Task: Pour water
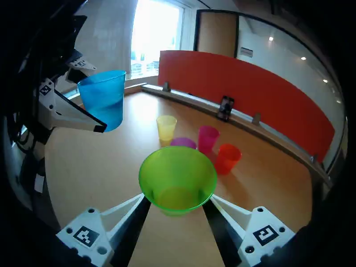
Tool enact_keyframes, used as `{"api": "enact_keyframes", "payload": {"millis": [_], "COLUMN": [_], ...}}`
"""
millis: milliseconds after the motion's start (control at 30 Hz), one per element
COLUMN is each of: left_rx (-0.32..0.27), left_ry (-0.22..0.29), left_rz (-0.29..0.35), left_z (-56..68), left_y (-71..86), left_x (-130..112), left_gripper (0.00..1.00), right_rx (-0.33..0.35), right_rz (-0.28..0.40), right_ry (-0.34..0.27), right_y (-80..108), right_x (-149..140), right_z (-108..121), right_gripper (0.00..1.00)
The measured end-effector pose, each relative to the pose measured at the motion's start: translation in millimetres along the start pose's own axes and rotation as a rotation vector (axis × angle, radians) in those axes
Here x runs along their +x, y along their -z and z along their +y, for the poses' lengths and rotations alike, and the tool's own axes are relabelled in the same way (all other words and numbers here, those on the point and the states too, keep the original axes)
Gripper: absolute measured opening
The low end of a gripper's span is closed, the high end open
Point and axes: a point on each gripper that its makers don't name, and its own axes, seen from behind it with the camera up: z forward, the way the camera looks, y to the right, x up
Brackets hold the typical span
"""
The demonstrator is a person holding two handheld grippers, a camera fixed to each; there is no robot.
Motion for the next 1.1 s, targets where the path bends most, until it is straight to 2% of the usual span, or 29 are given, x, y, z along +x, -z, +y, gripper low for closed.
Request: {"api": "enact_keyframes", "payload": {"millis": [233,567,800,1100], "left_rx": [-0.04,-0.1,-0.129,-0.16], "left_ry": [-0.045,-0.115,-0.132,-0.227], "left_rz": [-0.022,-0.054,-0.07,-0.107], "left_z": [7.4,16.4,19.8,24.3], "left_y": [-2.1,-3.9,-5.3,-7.5], "left_x": [-1.1,-2.6,-3.0,-3.3], "left_gripper": [0.75,0.75,0.75,0.75], "right_rx": [0.042,0.088,0.111,0.149], "right_rz": [-0.036,-0.048,-0.051,-0.068], "right_ry": [0.022,0.069,0.09,0.116], "right_y": [-0.8,-3.8,-5.3,-4.7], "right_x": [-5.3,-0.5,5.1,8.5], "right_z": [-10.8,-18.5,-22.0,-28.8], "right_gripper": [0.82,0.82,0.82,0.82]}}
